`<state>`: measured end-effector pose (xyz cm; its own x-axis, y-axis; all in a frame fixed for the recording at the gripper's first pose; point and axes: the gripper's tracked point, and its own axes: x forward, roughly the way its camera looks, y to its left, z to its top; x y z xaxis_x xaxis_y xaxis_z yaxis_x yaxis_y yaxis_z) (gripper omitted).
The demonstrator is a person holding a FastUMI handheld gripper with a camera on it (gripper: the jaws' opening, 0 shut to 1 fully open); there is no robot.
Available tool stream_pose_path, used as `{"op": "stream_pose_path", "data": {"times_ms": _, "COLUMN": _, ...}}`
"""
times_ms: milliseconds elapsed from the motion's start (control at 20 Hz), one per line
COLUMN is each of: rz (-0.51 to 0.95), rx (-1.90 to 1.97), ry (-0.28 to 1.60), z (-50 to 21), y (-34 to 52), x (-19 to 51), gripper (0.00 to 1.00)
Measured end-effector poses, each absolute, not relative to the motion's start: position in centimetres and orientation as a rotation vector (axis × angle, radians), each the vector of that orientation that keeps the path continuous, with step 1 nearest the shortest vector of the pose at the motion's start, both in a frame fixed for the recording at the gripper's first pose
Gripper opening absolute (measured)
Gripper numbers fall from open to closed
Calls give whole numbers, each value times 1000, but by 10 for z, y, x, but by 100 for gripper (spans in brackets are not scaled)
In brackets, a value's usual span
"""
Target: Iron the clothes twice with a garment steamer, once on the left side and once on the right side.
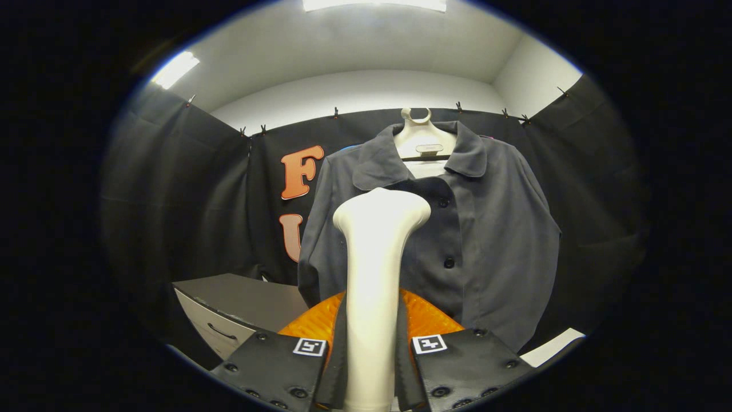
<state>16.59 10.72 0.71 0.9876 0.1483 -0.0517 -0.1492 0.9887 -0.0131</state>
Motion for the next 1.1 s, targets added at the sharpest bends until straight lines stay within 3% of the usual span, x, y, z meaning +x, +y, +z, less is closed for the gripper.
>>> {"op": "stream_pose_path", "data": {"times_ms": 1100, "rz": 107, "rx": -22, "ry": 105, "z": -7, "y": 107, "x": 206, "gripper": 41}}
